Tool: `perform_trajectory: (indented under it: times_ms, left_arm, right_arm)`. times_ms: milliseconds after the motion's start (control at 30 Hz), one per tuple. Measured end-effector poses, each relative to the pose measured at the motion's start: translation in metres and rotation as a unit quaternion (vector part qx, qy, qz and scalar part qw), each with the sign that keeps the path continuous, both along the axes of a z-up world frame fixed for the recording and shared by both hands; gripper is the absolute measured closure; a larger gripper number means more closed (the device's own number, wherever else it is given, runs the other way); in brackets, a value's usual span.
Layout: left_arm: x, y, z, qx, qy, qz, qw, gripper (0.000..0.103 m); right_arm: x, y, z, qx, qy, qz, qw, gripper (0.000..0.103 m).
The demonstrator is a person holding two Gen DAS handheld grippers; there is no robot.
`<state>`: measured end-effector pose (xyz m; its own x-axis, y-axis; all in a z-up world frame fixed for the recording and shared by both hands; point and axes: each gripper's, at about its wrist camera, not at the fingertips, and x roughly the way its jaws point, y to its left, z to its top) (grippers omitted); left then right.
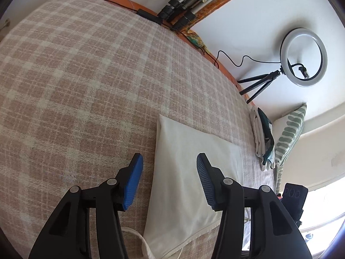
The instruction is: Fold small clothes
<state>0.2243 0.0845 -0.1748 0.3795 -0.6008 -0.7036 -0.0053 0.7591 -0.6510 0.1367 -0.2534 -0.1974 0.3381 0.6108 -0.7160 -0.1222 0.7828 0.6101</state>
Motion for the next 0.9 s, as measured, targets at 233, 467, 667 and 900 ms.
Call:
perform_trajectory:
  times_ms: [233, 467, 667, 900]
  left_arm:
    - [0.003, -0.007, -0.008, -0.008, -0.003, -0.015, 0.9998, 0.052]
    - [0.006, -0.012, -0.011, -0.02, -0.019, -0.024, 0.9993, 0.052]
    - [0.009, -0.027, -0.006, 0.016, -0.038, -0.036, 0.9985, 0.058]
    - [0.002, -0.046, 0.002, 0.084, -0.076, -0.049, 0.9924, 0.092]
  right_arm:
    - [-0.004, 0.005, -0.019, 0.071, 0.019, -0.001, 0.997, 0.059]
    - [-0.002, 0.02, -0.016, 0.078, 0.011, -0.004, 0.997, 0.061]
    - [0.005, 0.023, -0.018, 0.073, 0.017, -0.016, 0.997, 0.08]
    - [-0.001, 0.052, 0.006, -0.042, -0.035, -0.01, 0.998, 0.088]
